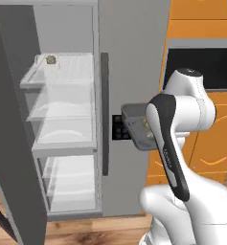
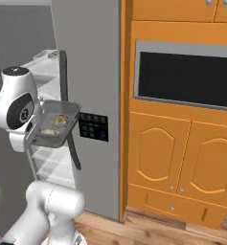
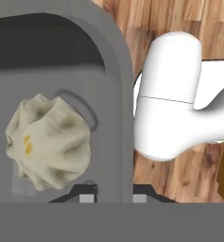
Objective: Place two dumplings into each of the tupperware containers and then place the containers in the fridge.
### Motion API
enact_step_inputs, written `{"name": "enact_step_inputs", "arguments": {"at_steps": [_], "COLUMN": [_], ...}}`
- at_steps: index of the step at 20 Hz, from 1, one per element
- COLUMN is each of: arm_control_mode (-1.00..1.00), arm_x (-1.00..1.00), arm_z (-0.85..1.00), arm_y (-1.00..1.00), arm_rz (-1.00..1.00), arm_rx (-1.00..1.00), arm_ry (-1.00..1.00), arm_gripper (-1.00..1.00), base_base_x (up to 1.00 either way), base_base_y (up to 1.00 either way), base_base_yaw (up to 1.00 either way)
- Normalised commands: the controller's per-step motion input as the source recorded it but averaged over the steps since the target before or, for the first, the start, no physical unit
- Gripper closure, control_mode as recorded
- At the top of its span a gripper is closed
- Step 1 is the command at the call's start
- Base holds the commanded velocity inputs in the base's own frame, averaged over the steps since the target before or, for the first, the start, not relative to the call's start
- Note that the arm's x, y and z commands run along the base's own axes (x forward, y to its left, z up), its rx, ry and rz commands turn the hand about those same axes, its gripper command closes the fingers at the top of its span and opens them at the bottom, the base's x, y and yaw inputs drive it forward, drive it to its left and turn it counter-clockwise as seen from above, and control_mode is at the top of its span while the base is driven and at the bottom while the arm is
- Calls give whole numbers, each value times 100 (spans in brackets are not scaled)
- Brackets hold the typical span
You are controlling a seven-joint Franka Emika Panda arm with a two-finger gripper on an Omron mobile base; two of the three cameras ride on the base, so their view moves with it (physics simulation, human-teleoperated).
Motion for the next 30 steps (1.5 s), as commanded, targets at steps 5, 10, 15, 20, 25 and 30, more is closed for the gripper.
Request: {"name": "enact_step_inputs", "arguments": {"at_steps": [5, 10, 15, 20, 25, 30], "arm_control_mode": [100, 100, 100, 100, 100, 100], "arm_x": [0, 0, 0, 0, 0, 0], "arm_z": [0, 0, 0, 0, 0, 0], "arm_y": [0, 0, 0, 0, 0, 0], "arm_rz": [0, 0, 0, 0, 0, 0], "arm_rx": [0, 0, 0, 0, 0, 0], "arm_ry": [0, 0, 0, 0, 0, 0], "arm_gripper": [100, 100, 100, 100, 100, 100], "base_base_x": [-8, 29, 27, 28, 49, 32], "base_base_y": [82, 33, 66, 76, -9, -4], "base_base_yaw": [-20, -5, -1, 0, -17, -21]}}
